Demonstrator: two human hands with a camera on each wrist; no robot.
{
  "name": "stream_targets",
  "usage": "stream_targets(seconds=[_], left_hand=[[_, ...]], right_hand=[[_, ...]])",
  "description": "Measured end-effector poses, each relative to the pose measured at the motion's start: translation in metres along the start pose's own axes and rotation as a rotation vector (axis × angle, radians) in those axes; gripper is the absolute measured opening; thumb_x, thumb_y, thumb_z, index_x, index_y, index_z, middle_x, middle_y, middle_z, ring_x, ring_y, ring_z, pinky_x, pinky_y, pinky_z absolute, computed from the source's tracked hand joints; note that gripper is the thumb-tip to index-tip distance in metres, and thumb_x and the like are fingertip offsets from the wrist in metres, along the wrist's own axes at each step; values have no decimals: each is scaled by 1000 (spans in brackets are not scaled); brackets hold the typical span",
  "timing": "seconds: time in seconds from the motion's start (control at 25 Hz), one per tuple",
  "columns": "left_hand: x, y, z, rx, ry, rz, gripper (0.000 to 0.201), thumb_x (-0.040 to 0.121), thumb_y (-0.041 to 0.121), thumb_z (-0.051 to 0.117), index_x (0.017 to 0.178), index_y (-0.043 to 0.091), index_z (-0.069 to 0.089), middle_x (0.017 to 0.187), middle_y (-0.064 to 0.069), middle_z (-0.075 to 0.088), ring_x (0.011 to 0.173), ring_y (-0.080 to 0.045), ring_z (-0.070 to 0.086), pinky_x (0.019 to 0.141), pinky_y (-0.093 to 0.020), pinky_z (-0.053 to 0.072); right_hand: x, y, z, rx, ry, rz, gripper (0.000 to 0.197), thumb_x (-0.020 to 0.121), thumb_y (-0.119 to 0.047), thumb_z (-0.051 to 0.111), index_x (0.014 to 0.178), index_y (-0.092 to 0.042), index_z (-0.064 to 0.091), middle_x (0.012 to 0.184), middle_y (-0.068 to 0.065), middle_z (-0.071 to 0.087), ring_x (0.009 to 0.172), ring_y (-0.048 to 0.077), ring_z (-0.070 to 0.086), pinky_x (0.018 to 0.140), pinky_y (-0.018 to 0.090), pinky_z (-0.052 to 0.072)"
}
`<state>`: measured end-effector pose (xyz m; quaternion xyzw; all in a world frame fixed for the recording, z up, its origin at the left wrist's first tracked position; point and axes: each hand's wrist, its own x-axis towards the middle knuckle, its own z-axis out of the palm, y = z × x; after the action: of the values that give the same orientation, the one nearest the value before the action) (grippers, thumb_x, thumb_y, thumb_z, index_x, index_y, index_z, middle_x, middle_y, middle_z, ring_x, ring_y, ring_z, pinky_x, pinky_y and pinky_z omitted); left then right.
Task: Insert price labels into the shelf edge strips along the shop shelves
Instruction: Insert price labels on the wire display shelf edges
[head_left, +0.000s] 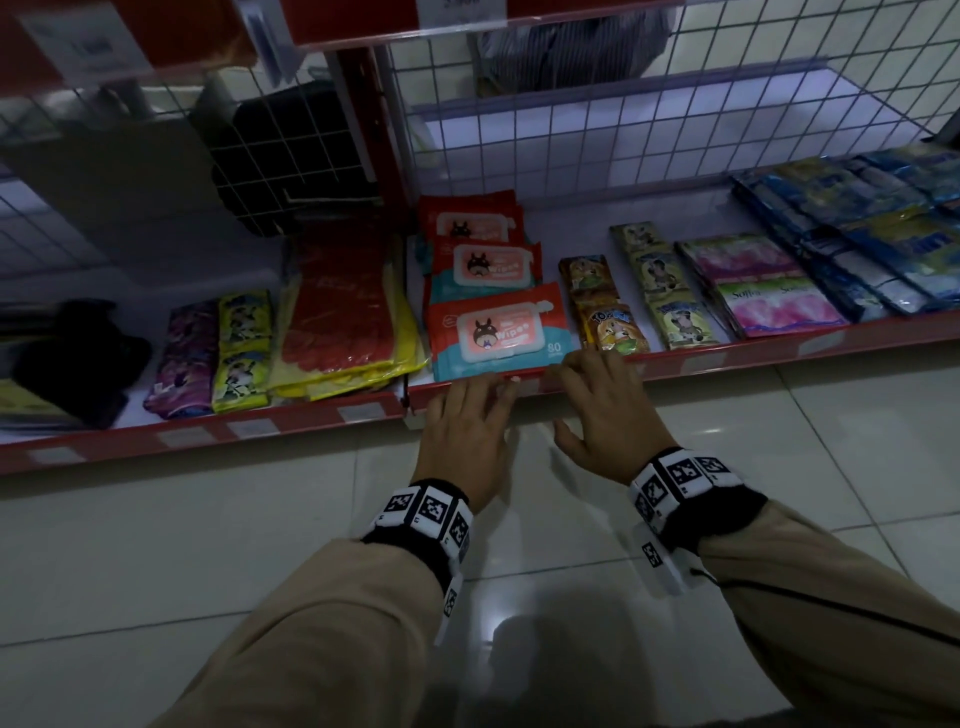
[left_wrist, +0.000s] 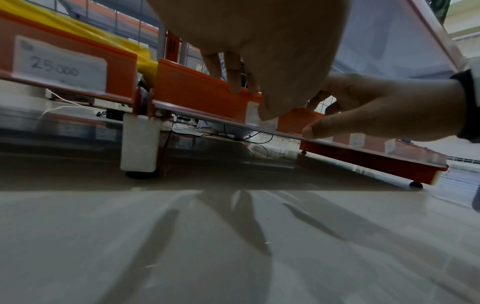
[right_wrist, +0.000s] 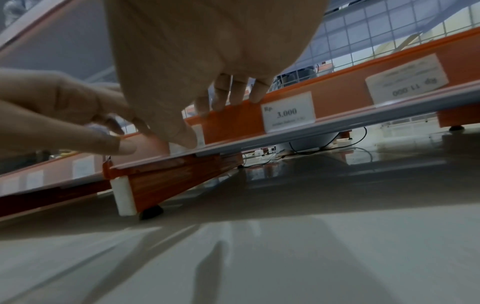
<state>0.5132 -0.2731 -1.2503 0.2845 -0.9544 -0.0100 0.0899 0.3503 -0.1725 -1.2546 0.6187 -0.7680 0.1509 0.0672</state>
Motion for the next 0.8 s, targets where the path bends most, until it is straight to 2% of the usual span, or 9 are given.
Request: stream_targets(seconds=[0.16,0.36,0.56,0.68,0.8], left_hand=[[1,3,-4,-73,47,-63,50,76,17,64,126,16,56,121,-9,55,111,-32,48,90,-43,42],[14,-3,-7,-97,-8,-88,37,86,18,52,122,15,54,115,-7,48,106,-24,43,90,-35,40],[15,-8,-6,-80,-41,-56,35,88,19,48,123,16,55,115,-7,49,107,-25,43,92,-36,39],[12,-7,-7,-105,-30,-50,35,85,17,51,120,14,56,114,-8,50,105,-26,43,90,-36,40],[10,-8,-8,-119,-37,-43,39,85,18,51,124,14,53,114,-7,50,105,-25,43,90,-36,39]], right_hand=[[-2,-8,2,10,48,26,48,68,-18,68,113,-6,57,111,14,55,101,32,48,80,40,40],[12,-12,-2,90,50,6,36,67,1,63,103,1,59,101,19,57,92,35,52,78,42,48],[13,-18,-2,79,47,-64,42,68,1,63,110,1,61,103,17,62,93,34,54,81,41,49],[18,-19,-1,70,46,-77,38,68,1,58,106,1,61,99,18,62,90,36,54,80,42,49],[22,-20,0,-1,-15,-82,34,71,-6,55,104,-2,63,99,17,60,90,35,51,80,42,47]])
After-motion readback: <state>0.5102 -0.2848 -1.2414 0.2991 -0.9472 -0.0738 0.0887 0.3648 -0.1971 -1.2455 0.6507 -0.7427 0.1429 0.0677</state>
